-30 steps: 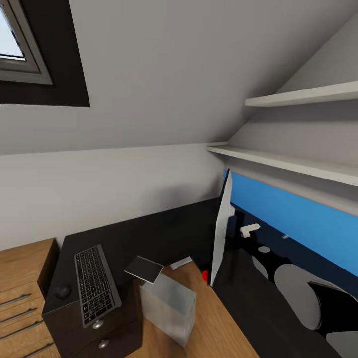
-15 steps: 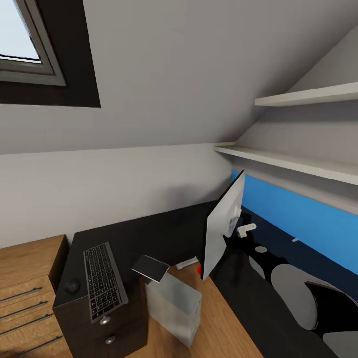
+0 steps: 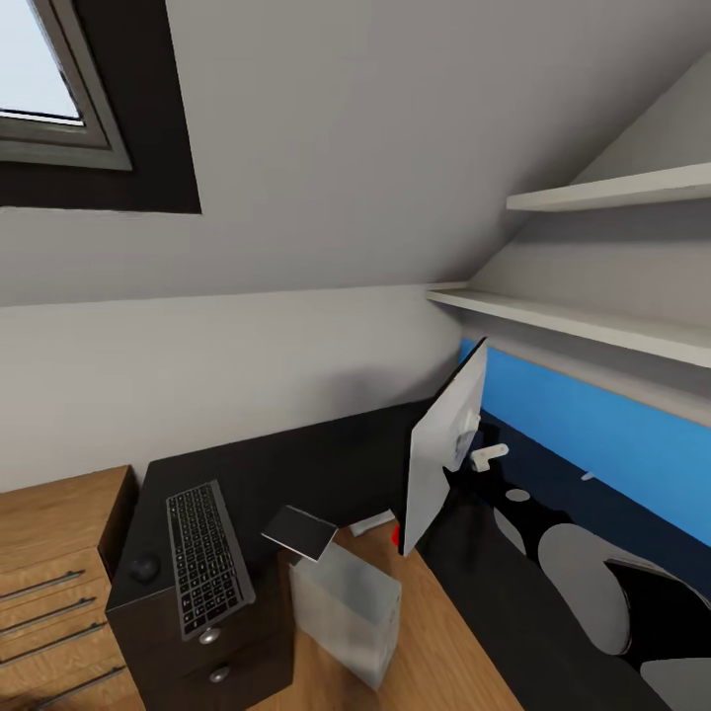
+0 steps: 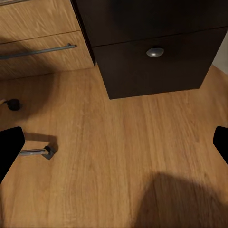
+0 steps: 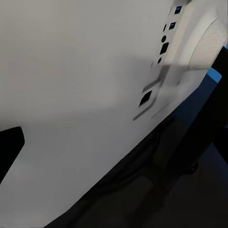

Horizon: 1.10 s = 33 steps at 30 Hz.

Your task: In the bedroom, organize the workspace by keeping the computer under the desk, ensuring the monitor is on the desk, placing the keyboard on the desk next to the monitor, placing the mouse on the desk next to the keyboard, moving the folder from the swivel chair onto the desk next to the mouse, stacking the notebook on top of the folder with the pen on top of the notebook, and positioning the swivel chair next to the desk.

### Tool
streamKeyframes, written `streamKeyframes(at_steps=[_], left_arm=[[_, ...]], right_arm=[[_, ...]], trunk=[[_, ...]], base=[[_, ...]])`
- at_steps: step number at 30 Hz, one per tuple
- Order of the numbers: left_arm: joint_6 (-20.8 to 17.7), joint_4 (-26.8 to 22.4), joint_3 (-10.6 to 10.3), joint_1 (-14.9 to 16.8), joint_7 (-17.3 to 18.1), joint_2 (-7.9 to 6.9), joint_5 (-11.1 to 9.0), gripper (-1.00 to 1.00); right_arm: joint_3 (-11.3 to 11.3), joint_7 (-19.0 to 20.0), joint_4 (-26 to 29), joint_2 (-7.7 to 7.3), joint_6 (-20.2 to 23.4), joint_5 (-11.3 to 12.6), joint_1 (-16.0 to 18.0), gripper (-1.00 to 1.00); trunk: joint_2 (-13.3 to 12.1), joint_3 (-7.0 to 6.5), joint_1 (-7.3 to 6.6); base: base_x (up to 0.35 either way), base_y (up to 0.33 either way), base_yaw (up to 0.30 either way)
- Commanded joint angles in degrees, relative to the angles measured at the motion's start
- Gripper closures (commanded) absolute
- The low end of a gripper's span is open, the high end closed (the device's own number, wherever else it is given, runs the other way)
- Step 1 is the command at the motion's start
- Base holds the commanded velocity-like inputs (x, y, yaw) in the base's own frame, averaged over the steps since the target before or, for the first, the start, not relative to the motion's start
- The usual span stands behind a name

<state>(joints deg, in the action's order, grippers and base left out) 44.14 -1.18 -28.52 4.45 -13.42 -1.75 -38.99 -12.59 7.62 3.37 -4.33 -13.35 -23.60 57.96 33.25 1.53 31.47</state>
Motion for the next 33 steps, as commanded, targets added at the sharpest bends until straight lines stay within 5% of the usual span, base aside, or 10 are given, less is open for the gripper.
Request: streamKeyframes(at_steps=[1, 21, 33], left_arm=[[0.0, 0.0, -0.5, 0.0, -0.6, -0.01, 0.1, -1.00], [0.1, 0.0, -0.5, 0.0, -0.6, -0.01, 0.1, -1.00], [0.0, 0.0, -0.4, 0.0, -0.6, -0.01, 0.1, -1.00]], right_arm=[[-0.4, 0.3, 0.0, 0.00, -0.2, -0.4, 0.1, -1.00], [-0.4, 0.2, 0.0, 0.00, -0.2, -0.4, 0.1, -1.00], [-0.4, 0.2, 0.0, -0.07, -0.3, -0.4, 0.1, -1.00]], trunk=[[0.1, 0.12, 0.02], [0.1, 0.12, 0.02], [0.1, -0.18, 0.02]], base=[[0.000, 0.000, 0.145], [0.000, 0.000, 0.254], [0.000, 0.000, -0.080]])
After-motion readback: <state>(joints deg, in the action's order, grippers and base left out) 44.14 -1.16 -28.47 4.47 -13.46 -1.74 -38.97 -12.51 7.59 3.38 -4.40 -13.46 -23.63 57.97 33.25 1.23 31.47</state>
